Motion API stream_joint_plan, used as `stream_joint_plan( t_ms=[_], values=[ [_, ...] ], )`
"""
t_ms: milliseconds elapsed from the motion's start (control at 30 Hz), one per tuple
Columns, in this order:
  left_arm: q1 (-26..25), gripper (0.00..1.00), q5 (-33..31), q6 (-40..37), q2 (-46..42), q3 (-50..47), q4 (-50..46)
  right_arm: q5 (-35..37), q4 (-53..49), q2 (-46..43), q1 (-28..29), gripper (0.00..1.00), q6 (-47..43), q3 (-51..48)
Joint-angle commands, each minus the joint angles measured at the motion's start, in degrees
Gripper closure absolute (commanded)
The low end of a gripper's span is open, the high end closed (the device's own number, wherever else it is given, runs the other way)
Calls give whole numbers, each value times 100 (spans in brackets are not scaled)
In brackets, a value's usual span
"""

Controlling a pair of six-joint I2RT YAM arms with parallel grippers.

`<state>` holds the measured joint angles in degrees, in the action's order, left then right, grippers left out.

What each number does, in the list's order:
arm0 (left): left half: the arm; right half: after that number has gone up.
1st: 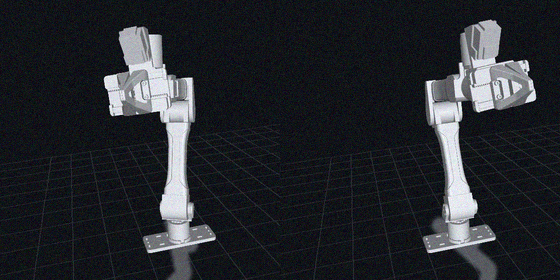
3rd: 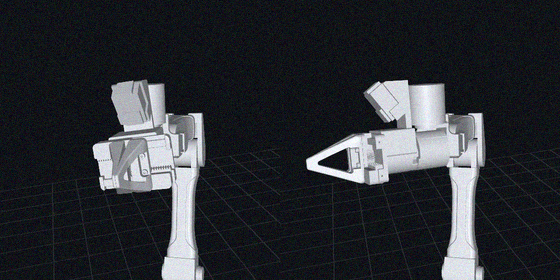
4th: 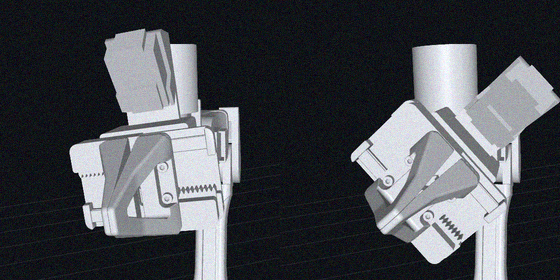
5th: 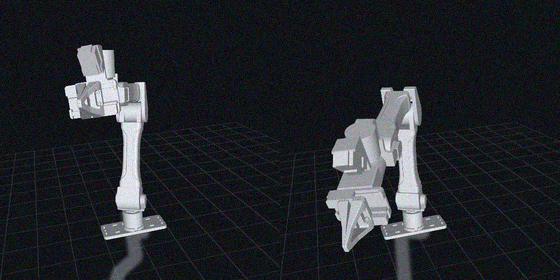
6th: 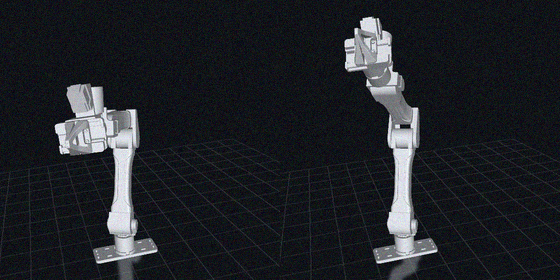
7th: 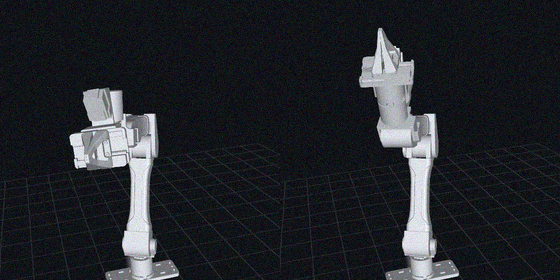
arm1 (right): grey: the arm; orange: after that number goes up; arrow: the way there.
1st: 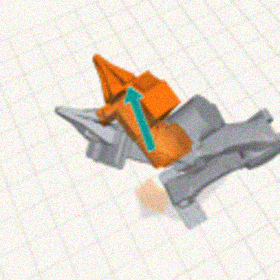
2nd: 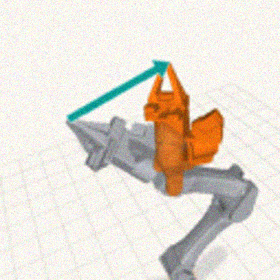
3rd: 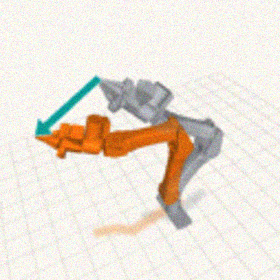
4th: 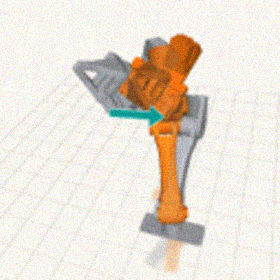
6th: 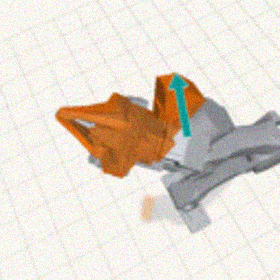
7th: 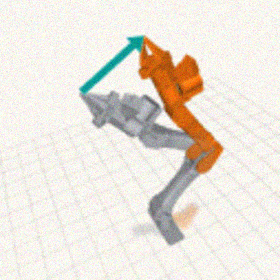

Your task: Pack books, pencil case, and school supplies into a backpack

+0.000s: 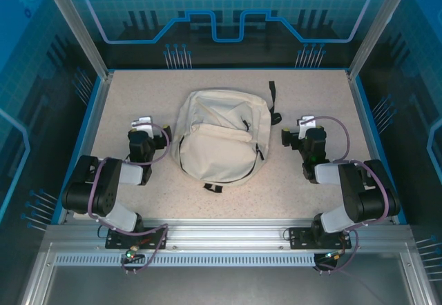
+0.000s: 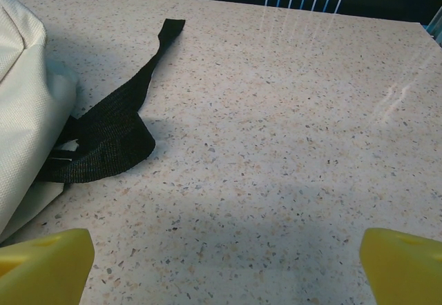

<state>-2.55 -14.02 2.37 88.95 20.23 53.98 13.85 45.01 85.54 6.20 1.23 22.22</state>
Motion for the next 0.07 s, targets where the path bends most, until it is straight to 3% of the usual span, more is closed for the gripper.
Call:
stream_joint_plan(
  t_ms=[0, 33],
  values=[
    [61, 1, 127, -139, 13, 124, -1, -57, 73, 51, -87, 0, 20, 117],
    [63, 1, 128, -140, 11, 122, 4, -160, 122, 43, -88, 0, -16, 77]
  ],
)
